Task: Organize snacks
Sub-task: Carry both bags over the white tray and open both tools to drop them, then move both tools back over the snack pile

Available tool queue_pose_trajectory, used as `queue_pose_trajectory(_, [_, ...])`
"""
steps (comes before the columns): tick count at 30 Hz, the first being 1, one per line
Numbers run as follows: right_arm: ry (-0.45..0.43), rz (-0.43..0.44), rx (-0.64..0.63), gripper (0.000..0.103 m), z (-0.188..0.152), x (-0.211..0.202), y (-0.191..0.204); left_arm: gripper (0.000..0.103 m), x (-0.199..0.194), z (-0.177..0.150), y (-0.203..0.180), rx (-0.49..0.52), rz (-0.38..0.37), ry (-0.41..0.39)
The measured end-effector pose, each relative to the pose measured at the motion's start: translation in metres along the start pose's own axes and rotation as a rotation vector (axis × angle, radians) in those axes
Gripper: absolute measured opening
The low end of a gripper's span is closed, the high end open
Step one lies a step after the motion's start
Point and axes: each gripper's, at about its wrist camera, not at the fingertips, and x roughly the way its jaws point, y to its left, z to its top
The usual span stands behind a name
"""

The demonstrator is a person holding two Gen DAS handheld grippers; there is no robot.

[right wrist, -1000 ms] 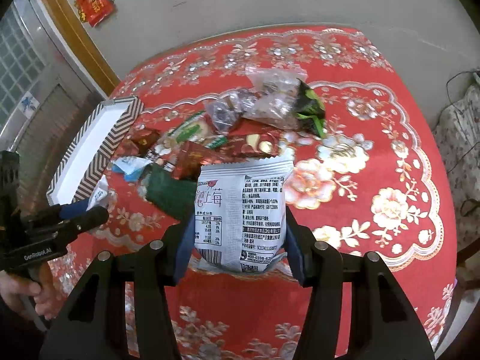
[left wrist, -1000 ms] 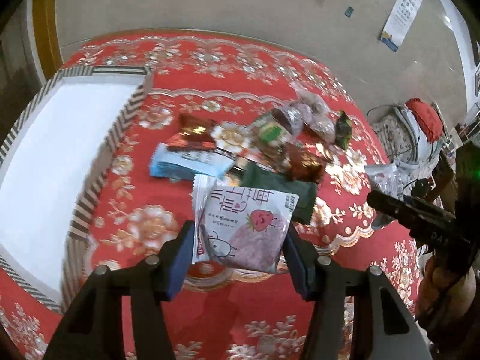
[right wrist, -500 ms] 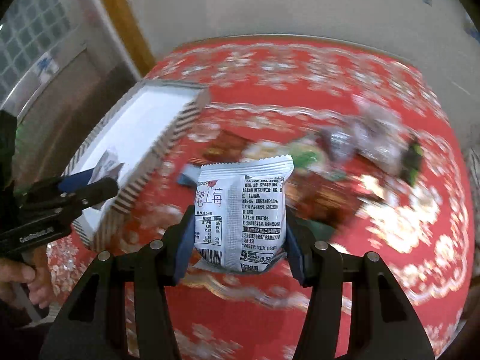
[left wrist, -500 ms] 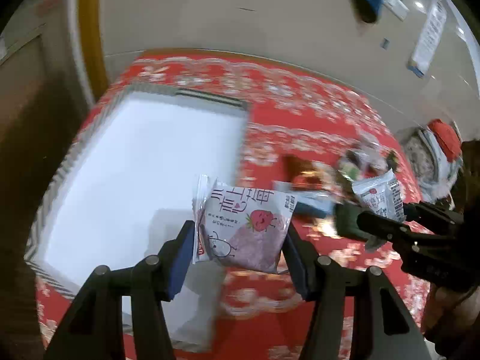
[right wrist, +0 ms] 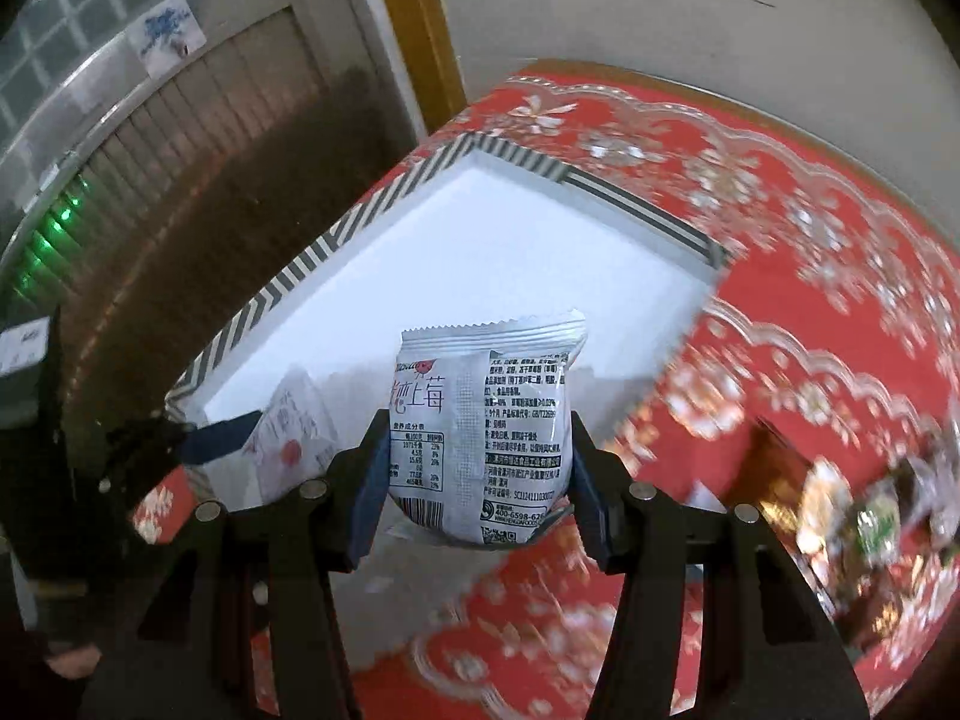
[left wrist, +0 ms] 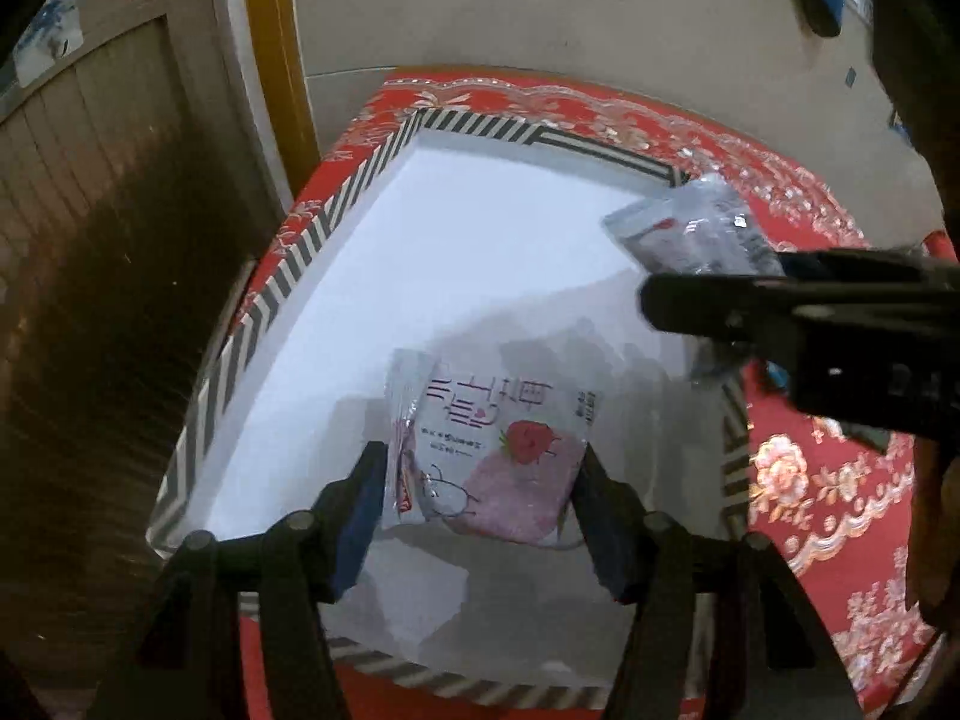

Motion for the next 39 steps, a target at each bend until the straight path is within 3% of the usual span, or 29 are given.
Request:
queue_pose_trajectory(2, [0.044,0.013,0.005,0.054,0.003,0.011,0.004,0.093,0.003,-0.002,-0.001,0.018,0.017,0.002])
queue_pose_trajectory(3, [0.046,0.016,0.023,0.055,0.002,0.012,0.002,0.095,0.003,-0.004,-0.002,0.027,0.024,-0.011])
queue_pose_trajectory(6, [0.014,0.023,0.073,0.064,-0.008,0.004,-0.004,0.096,0.002,-0.01,0.004,0.031,0.037,-0.041])
queue_pose_trajectory(11, [-0.023,0.032,0.098,0.064,-0.024,-0.013,-0.01,0.096,-0.001,-0.014,0.024,-0.006,0.026,-0.071])
queue_pose_trajectory(14, [-0.046,-0.053,0.065,0.064,-0.029,-0.018,-0.01,0.096,0.0,-0.015,0.032,-0.018,0.028,-0.08])
queue_pose_trajectory(16, [-0.008,-0.148,0.03,0.064,-0.032,-0.009,-0.008,0.096,0.003,-0.016,0.033,-0.016,0.025,-0.073])
queue_pose_trajectory(18, [0.047,-0.149,0.023,0.064,-0.035,0.001,-0.007,0.096,0.005,-0.017,0.032,-0.016,0.016,-0.067])
queue_pose_trajectory(21, [0.139,-0.245,-0.017,0.064,-0.044,0.017,-0.002,0.096,0.006,-0.02,0.028,-0.014,0.0,-0.056])
queue_pose_trajectory(26, [0.174,-0.349,-0.033,0.07,-0.058,0.007,-0.008,0.102,0.005,-0.029,0.026,-0.007,-0.047,-0.047])
queue_pose_trajectory(30, [0.181,-0.361,-0.036,0.07,-0.076,-0.008,-0.012,0.102,0.0,-0.037,0.021,0.014,-0.076,-0.023])
queue_pose_trajectory(32, [0.145,-0.352,-0.019,0.07,-0.083,-0.019,-0.017,0.102,-0.006,-0.039,0.019,0.022,-0.075,-0.022])
queue_pose_trajectory(35, [-0.058,-0.268,0.057,0.07,-0.083,-0.064,-0.028,0.102,-0.028,-0.033,0.013,0.045,-0.081,-0.104])
queue_pose_trajectory(37, [-0.16,-0.291,0.092,0.07,-0.086,-0.099,-0.038,0.102,-0.048,-0.025,0.004,0.071,-0.098,-0.198])
queue_pose_trajectory(39, [-0.194,-0.356,0.104,0.07,-0.089,-0.125,-0.049,0.102,-0.076,-0.015,-0.011,0.121,-0.099,-0.323])
